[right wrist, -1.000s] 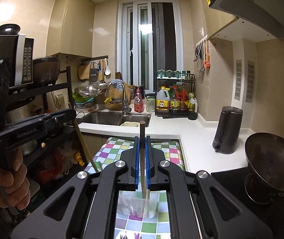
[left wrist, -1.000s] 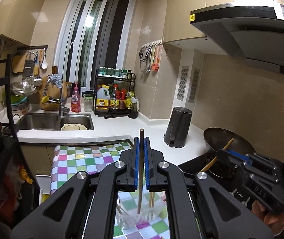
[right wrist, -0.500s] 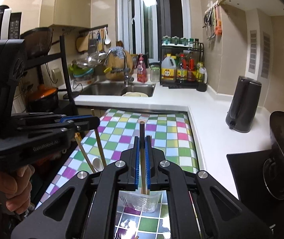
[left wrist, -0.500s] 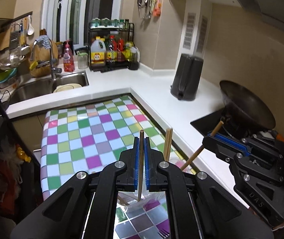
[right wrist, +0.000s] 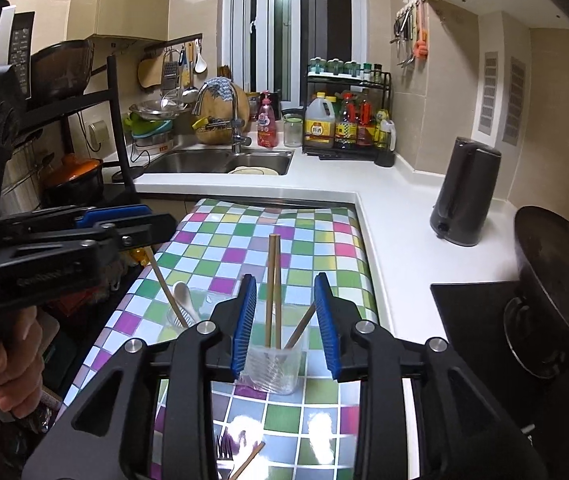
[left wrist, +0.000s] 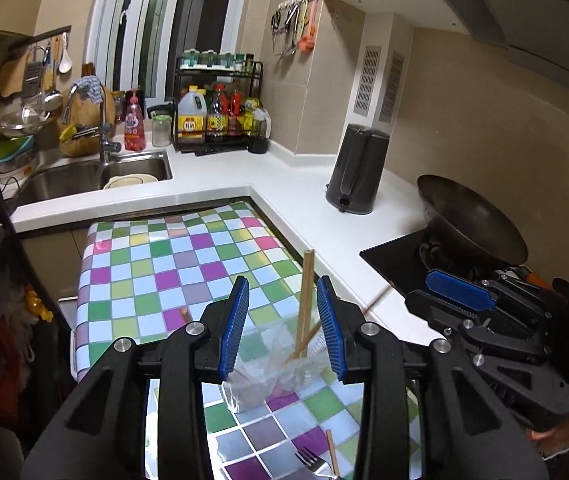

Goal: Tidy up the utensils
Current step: 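Move both open tools back toward the remaining chopsticks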

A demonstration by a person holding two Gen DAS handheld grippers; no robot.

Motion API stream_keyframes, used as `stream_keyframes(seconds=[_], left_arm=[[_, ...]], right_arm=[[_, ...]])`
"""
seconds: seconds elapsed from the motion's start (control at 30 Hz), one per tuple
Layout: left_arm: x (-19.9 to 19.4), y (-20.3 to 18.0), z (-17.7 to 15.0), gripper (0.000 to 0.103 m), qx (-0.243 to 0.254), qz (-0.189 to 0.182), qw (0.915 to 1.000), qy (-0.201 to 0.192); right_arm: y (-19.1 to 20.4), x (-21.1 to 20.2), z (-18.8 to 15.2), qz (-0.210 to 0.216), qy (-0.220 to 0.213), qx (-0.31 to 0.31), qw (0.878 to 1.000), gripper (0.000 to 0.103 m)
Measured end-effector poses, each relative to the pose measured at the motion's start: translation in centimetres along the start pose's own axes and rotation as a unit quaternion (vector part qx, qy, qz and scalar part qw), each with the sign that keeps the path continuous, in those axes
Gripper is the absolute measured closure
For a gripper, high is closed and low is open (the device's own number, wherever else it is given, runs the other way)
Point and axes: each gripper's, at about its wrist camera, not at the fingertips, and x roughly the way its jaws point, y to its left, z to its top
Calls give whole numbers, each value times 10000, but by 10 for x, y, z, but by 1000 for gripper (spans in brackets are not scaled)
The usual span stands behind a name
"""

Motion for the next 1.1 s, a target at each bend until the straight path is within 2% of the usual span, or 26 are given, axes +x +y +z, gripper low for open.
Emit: stream_keyframes(seconds=[0.13, 0.17, 0.33, 0.5, 0.63, 0.83, 1.0, 1.1], left_arm=[[-36, -10, -30, 70, 72, -34, 9997, -245], [-44, -13, -41, 74, 87, -60, 9996, -272], [-71, -24, -105, 80, 188, -142, 9992, -331], [-81, -28, -178, 85, 165, -13, 9996, -238], [-79, -30, -231, 86, -33, 82, 9999, 60], [-74, -43, -301, 86, -278, -86, 9975, 644], [-71, -58, -337, 84, -271, -237, 9937, 1058], [-70, -61, -344, 84, -188, -236, 9930, 1144]], right_arm=[[1, -40, -20, -53, -239, 124, 9996, 72], [3, -51, -28, -48, -304, 143, 9994, 72], [18, -101, -80, -97, -653, 282, 9974, 73], [36, -123, -146, -186, -713, 387, 9965, 92], [42, -120, -204, -29, -342, 651, 9973, 94], [58, -105, -282, 303, 379, 693, 9964, 91], [70, -100, -320, 409, 795, 604, 9942, 89], [74, -100, -332, 460, 921, 589, 9929, 87]])
